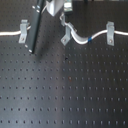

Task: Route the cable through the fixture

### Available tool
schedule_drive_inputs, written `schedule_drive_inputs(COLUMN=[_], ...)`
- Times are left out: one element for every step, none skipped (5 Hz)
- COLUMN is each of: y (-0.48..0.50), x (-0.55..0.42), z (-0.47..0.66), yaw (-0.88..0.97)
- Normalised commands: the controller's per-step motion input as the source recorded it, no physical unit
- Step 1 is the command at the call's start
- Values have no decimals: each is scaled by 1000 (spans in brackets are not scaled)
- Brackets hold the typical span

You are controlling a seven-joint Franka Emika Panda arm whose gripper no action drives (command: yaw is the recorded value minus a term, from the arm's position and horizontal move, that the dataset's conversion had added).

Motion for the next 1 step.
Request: schedule_drive_inputs(y=[132], x=[-163], z=[6], yaw=[240])
